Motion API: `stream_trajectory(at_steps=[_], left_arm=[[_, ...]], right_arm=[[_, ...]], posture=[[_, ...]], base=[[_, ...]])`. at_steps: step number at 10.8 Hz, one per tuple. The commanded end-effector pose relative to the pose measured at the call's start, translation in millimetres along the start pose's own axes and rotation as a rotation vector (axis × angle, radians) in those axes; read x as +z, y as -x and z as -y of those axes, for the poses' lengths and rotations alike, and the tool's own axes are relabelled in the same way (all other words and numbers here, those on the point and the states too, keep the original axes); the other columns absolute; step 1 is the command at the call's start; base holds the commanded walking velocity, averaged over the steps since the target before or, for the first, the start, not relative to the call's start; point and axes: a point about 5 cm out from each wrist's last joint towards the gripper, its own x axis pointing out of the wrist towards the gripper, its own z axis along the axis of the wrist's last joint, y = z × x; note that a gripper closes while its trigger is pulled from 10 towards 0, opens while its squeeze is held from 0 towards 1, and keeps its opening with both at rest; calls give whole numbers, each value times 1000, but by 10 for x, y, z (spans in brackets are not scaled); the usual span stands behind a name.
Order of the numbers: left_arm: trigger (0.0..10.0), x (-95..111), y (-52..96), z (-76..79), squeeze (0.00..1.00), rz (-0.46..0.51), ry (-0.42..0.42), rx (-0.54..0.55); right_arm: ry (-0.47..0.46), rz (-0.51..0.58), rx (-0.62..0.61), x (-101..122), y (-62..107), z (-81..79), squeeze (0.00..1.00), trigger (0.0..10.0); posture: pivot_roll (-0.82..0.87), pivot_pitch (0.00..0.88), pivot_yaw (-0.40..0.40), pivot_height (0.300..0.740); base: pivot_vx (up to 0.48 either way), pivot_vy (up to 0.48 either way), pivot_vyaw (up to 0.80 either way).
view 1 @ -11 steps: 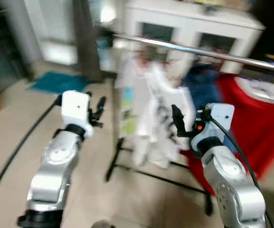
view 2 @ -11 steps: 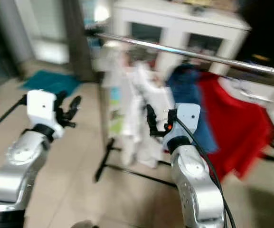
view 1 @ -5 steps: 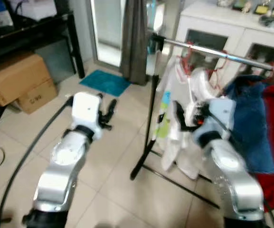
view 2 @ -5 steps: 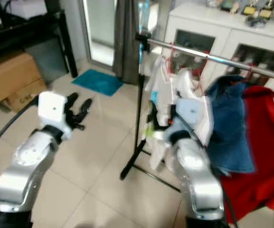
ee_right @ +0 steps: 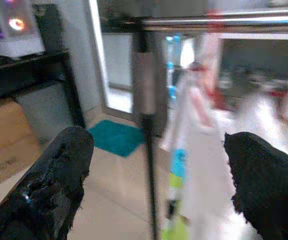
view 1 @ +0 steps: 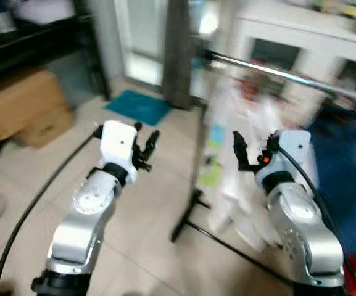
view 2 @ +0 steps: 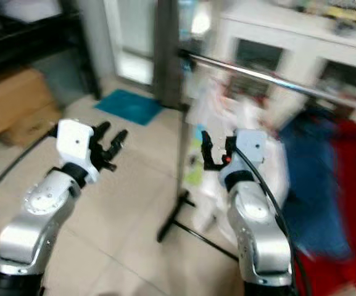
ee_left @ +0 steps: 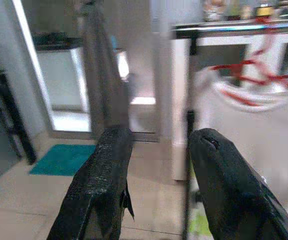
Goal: Hang hanger
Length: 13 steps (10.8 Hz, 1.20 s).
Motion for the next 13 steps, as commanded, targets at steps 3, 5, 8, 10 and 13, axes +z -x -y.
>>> stream_trajectory(at_steps=[3, 5, 8, 10, 13], left_arm=[[10000, 17, -5, -8, 0, 2, 5, -6], [10000, 14, -3, 3, 0, 1, 9, -14], [10000, 3, -7, 55, 0, -2, 14, -63], [10000, -2, 10, 131, 0, -4, -3, -183], [10000, 1, 113, 165, 0, -35, -28, -440]], right_arm=[[3, 6, 2, 17, -7, -20, 1000, 10000], [-2, 4, -9, 19, -8, -10, 1000, 10000], [-16, -3, -28, 37, -21, 33, 1000, 10000], [-4, -14, -4, 81, -16, 41, 1000, 10000], [29, -88, -9, 258, -68, 231, 902, 10000]], posture=[[64, 17, -35, 740], [61, 19, -35, 740], [55, 13, -20, 740], [52, 10, -3, 740], [50, 10, 2, 740]], base=[[405, 0, 0], [401, 0, 0], [399, 0, -465], [0, 0, 0], [0, 0, 0]])
